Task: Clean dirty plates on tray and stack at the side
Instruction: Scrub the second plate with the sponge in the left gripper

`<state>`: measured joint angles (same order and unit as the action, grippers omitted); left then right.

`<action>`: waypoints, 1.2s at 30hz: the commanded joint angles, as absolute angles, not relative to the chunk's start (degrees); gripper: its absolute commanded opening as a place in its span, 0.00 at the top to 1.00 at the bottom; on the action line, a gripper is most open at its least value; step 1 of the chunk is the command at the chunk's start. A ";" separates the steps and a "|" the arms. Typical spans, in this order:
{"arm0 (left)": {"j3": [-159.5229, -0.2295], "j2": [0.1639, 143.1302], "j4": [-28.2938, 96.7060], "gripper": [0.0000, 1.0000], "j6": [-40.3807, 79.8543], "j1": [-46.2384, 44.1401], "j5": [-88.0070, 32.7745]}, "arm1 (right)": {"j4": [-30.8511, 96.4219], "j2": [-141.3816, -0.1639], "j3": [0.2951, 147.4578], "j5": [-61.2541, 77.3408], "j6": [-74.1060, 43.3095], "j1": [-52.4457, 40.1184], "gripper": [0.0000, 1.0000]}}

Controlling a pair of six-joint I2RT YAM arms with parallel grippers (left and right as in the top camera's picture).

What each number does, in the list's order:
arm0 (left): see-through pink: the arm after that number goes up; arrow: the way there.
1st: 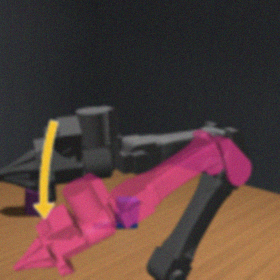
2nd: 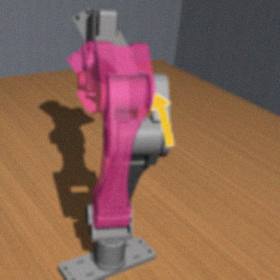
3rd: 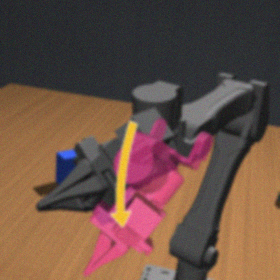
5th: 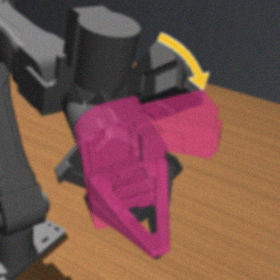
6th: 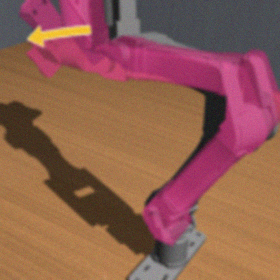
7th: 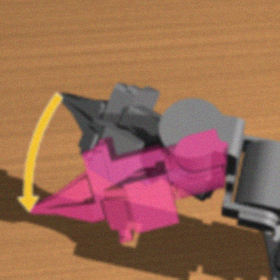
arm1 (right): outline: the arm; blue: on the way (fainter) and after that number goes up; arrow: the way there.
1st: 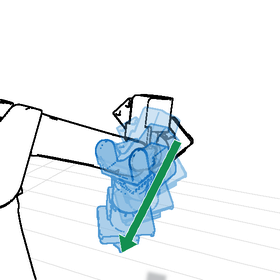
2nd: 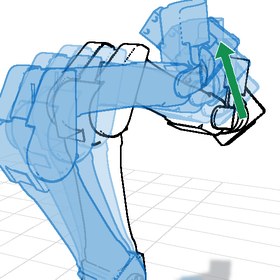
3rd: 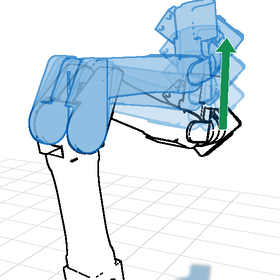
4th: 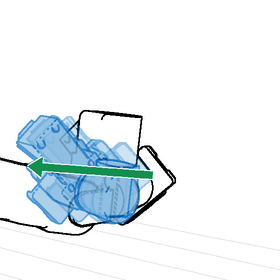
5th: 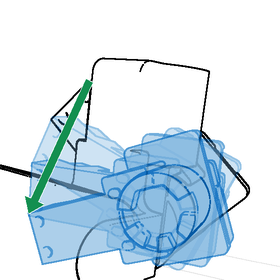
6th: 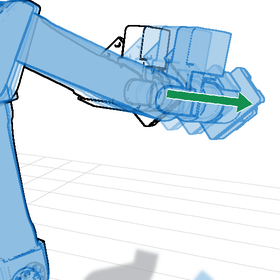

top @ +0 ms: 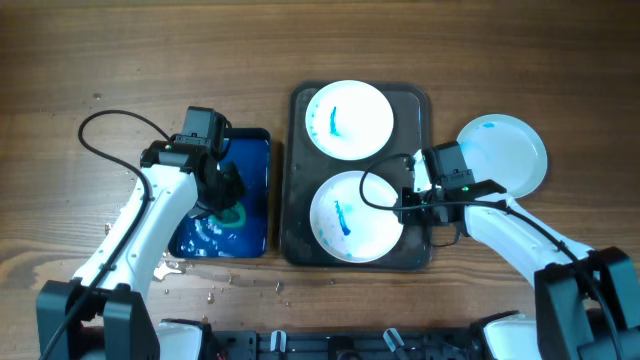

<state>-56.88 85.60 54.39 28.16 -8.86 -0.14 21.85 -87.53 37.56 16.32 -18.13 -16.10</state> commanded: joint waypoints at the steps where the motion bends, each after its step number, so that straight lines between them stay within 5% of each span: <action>1: -57.65 85.38 53.36 0.96 28.69 -8.91 -2.70 | 21.08 -89.03 36.84 16.40 -23.20 -16.34 0.96; 5: -57.65 85.41 46.92 0.96 29.47 -12.78 -11.66 | 18.74 -89.03 36.84 14.44 -30.44 -16.34 0.95; 13: -57.65 97.60 25.54 0.96 46.94 -38.48 -14.66 | 19.25 -89.03 36.84 15.03 -29.93 -16.34 0.96; 18: -57.67 106.10 19.35 0.96 52.42 -39.29 -19.09 | 19.59 -89.03 36.84 15.03 -29.95 -16.34 0.96; 26: -60.45 107.18 34.00 0.96 50.15 -33.15 -4.62 | 20.18 -89.03 36.84 15.05 -29.98 -16.34 0.96; 36: -60.45 111.13 10.59 0.96 47.79 -40.53 -25.02 | 20.23 -89.03 36.84 17.02 -26.94 -16.34 0.96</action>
<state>-60.40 108.33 13.74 47.22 -38.59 -17.45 20.05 -88.18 37.50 16.23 -29.12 -16.32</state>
